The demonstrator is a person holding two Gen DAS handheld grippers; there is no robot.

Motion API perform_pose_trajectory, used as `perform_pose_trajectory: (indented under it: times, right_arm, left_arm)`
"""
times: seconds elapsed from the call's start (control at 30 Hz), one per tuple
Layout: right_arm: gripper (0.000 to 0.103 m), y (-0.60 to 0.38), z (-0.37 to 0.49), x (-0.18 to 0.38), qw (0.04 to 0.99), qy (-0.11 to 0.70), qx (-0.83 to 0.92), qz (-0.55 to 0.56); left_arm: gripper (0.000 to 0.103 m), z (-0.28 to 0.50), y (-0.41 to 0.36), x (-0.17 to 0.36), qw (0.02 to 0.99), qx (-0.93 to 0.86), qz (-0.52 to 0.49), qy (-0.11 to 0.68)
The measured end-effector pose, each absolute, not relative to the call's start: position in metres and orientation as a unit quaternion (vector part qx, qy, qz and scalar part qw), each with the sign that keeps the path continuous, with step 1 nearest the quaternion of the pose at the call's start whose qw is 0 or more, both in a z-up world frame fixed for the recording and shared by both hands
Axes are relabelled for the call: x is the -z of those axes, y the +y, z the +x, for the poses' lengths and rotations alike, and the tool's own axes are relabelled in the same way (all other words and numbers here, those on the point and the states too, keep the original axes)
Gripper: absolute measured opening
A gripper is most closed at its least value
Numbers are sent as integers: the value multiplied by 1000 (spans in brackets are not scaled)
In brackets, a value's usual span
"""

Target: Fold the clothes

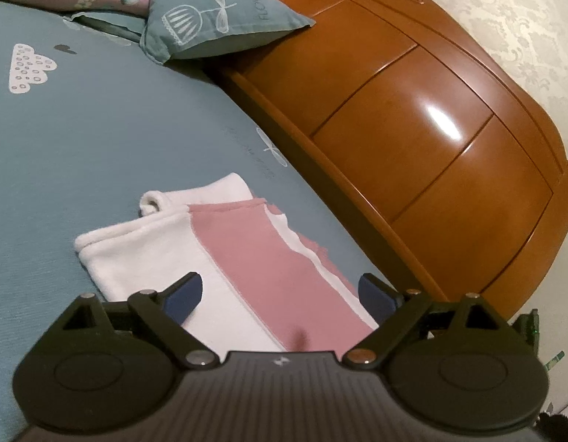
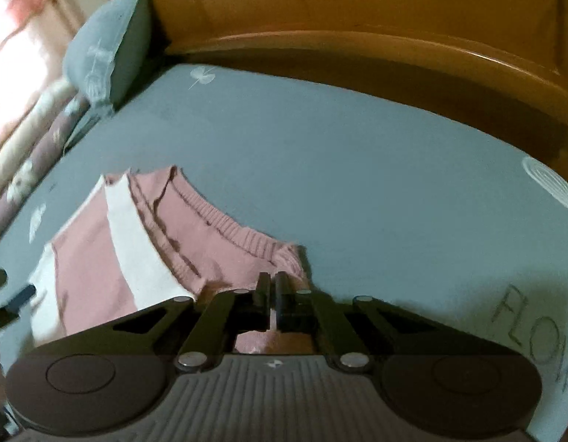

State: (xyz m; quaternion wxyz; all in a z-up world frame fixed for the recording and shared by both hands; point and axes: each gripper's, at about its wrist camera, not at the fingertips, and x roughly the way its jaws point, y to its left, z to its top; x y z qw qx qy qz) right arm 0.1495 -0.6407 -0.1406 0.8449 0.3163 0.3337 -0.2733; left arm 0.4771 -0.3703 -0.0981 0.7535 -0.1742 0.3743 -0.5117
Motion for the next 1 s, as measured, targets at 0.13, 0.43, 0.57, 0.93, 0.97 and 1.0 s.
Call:
perform_pose_trajectory:
  times: [0.13, 0.43, 0.57, 0.93, 0.97, 1.0]
  right_arm:
    - [20, -629, 156, 128, 864, 320, 257, 291]
    - [18, -652, 181, 142, 847, 331, 289, 298]
    - [22, -650, 182, 128, 854, 311, 276, 313]
    - [32, -654, 211, 137, 842, 314, 277, 341]
    - [35, -649, 212, 132, 849, 306, 264, 339]
    - [35, -642, 217, 127, 857, 303, 248, 335]
  left_arm:
    - [92, 476, -371, 98, 754, 511, -171, 375]
    - [92, 478, -370, 99, 755, 509, -171, 377]
    - [92, 478, -370, 98, 755, 507, -174, 378]
    - [92, 475, -379, 94, 768, 484, -112, 404]
    - [92, 476, -378, 93, 768, 484, -112, 404]
    - [92, 476, -376, 92, 766, 486, -118, 404]
